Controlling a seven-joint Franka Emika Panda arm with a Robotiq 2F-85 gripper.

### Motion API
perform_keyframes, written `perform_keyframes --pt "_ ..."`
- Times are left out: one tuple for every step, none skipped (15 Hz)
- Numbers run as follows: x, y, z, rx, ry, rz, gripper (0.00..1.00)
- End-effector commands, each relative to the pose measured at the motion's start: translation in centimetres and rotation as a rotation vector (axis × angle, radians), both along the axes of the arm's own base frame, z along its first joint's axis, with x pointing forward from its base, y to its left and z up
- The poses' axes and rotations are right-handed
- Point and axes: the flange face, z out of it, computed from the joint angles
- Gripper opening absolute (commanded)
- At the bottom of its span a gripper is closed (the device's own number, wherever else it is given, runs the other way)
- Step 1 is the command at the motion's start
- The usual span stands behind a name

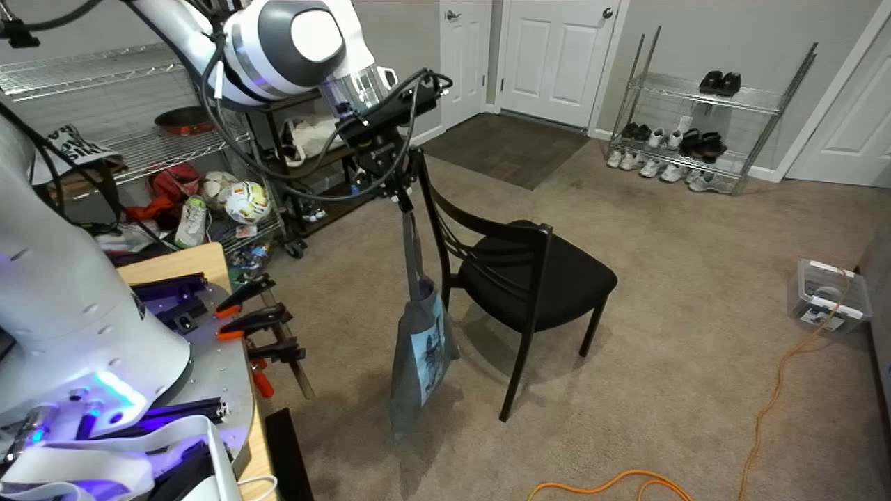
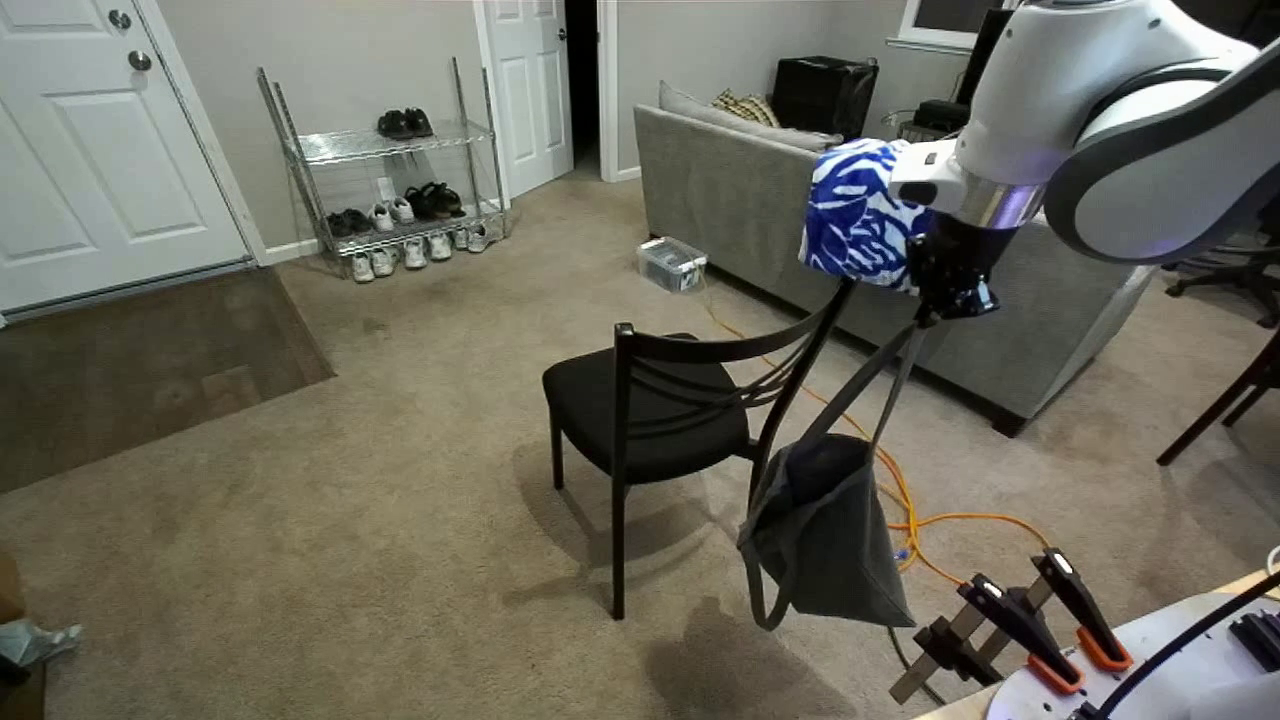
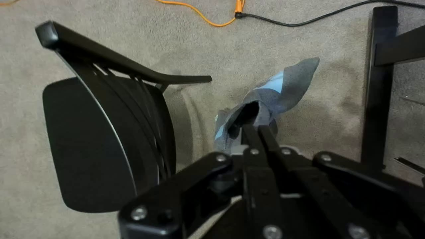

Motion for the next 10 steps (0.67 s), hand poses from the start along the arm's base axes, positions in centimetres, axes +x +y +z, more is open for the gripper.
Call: perform_keyframes --pt "-0.8 -3.9 1.5 0.041 -0.044 -0.082 0.01" --pt "-0.8 -4.8 1.7 0.045 -0.048 -0.104 0.01" --pt "-0.8 -5.4 1.8 0.05 -0.051 -0.124 0.01" --pt "-0.8 -6.0 1.9 0.054 -0.054 -0.14 0.01" --pt "-0.8 -6.4 2.0 0.058 -0.055 -0.152 0.01" --pt "-0.8 -6.7 2.0 0.063 -0.056 -0.163 0.01" --pt "-0.8 -6.9 2.1 0.068 -0.057 -0.172 0.01" --pt "-0.8 -7.0 2.0 0.072 -0.057 -0.178 0.01" --pt "-0.9 -7.1 2.0 0.076 -0.056 -0.183 0.01" --pt "-0.9 -7.1 2.0 0.078 -0.055 -0.189 0.01"
